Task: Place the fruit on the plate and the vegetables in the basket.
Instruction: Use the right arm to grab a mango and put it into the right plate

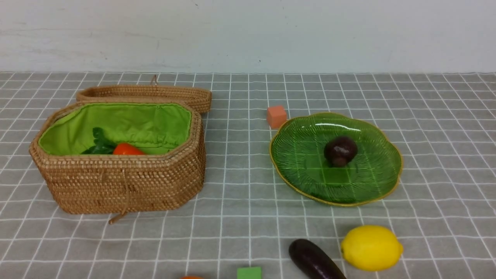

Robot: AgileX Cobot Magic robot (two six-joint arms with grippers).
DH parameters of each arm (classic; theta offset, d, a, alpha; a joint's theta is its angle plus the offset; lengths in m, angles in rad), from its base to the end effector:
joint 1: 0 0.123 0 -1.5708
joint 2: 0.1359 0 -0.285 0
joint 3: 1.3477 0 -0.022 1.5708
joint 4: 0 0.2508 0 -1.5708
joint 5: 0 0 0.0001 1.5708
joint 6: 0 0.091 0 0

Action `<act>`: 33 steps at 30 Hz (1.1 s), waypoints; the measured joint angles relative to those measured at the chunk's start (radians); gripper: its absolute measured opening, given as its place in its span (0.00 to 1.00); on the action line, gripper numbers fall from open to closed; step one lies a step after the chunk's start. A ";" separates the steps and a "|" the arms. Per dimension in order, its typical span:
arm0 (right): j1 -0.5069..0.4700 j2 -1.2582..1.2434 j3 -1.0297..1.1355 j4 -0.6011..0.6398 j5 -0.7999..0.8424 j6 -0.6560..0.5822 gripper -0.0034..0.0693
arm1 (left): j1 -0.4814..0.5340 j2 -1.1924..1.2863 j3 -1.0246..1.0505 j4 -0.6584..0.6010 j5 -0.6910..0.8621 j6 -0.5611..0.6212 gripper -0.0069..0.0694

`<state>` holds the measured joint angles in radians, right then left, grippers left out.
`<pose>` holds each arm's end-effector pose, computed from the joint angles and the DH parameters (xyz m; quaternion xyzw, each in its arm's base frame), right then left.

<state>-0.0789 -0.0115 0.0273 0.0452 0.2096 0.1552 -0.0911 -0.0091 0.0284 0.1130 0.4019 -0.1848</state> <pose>0.0558 -0.0036 0.1856 0.1016 0.7473 0.0431 0.6553 0.0521 -0.0007 0.1683 -0.0086 0.8140 -0.0319 0.5799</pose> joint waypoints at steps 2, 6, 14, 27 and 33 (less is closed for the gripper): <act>0.000 0.000 0.000 0.012 -0.094 0.044 0.38 | 0.000 0.000 0.000 0.000 0.000 0.000 0.09; 0.000 0.000 0.000 0.023 -0.267 0.126 0.38 | 0.000 0.000 0.000 0.000 0.000 0.000 0.10; 0.000 0.022 -0.139 0.114 -0.360 0.224 0.38 | 0.000 0.000 0.000 0.000 -0.001 0.001 0.11; 0.125 0.624 -0.725 -0.045 0.089 -0.003 0.38 | 0.000 0.000 0.000 0.000 -0.001 0.001 0.13; 0.359 0.813 -0.741 0.110 0.277 -0.143 0.38 | 0.000 0.000 0.000 0.000 -0.001 0.002 0.14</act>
<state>0.2802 0.8016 -0.7136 0.1554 0.4864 0.0119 -0.0911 -0.0091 0.0284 0.1130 0.4010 -0.1829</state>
